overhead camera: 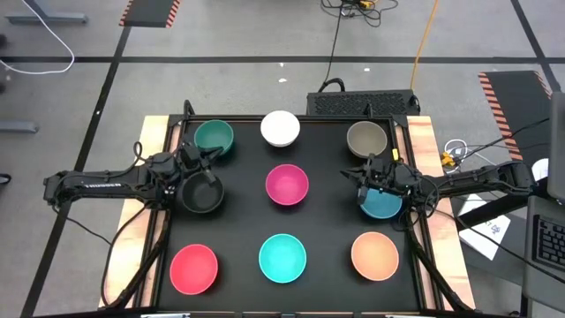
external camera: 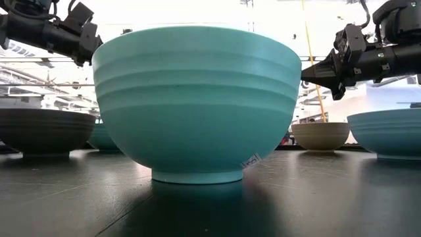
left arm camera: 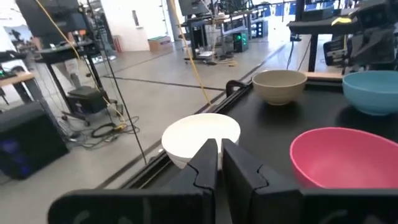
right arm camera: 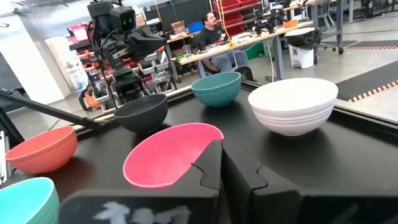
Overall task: Nest bowls inside each other
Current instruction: Stack the dark green bowl on the light green bowl
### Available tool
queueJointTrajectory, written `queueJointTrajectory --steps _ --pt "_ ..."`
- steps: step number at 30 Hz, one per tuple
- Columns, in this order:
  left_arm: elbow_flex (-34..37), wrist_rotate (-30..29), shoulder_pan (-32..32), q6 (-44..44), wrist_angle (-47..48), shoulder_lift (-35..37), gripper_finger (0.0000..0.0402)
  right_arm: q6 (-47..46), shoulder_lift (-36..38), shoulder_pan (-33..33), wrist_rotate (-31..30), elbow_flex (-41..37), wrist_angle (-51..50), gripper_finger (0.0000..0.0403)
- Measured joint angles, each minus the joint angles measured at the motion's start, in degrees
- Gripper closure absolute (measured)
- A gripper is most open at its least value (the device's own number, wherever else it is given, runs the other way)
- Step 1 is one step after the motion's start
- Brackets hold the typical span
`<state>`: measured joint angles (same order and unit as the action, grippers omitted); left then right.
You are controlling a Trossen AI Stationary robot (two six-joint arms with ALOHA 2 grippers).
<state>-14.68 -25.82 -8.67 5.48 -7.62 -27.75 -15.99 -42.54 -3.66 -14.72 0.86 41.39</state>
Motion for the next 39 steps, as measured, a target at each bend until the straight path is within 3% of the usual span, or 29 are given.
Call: queueJointTrajectory --steps 3,7,9,15,20,24,28,31,35,39 --pt "0.0 -3.0 0.0 2.1 -0.1 0.0 0.0376 0.0 0.0 0.0 0.0 0.0 0.0 0.0403" --pt "0.0 -11.9 -1.7 3.6 -0.5 0.5 0.0376 -0.2 0.0 0.0 0.8 0.0 0.0 0.0403" --pt "0.0 -12.0 -3.6 4.6 0.2 0.6 0.0376 -0.2 0.0 0.0 2.4 0.0 0.4 0.0403" --pt "-5.8 -4.7 -11.9 2.9 11.4 -0.6 0.0376 -0.8 0.0 0.0 4.4 0.0 0.7 0.0403" --pt "-7.7 2.8 -19.1 0.8 12.1 -2.8 0.0376 -0.9 0.0 0.0 4.5 0.0 0.4 0.0403" --pt "-7.9 4.2 -26.5 -0.8 13.6 -7.3 0.0375 -0.7 0.0 0.0 4.5 0.0 0.4 0.0403" --pt "-7.9 14.6 -34.0 -1.6 14.4 -13.8 0.0375 -0.3 0.0 0.0 4.5 0.0 0.3 0.0402" --pt "-8.0 19.1 -37.5 -1.7 12.7 -17.7 0.0372 -0.2 0.0 0.0 4.7 0.0 -0.1 0.0398" --pt "-9.2 22.9 -38.8 -2.1 12.0 -20.1 0.0336 -0.2 0.0 0.0 7.5 0.0 -0.1 0.0387" --pt "-11.9 23.3 -38.8 -3.1 12.2 -20.1 0.0258 -0.8 0.0 0.0 9.1 0.0 -0.4 0.0372"
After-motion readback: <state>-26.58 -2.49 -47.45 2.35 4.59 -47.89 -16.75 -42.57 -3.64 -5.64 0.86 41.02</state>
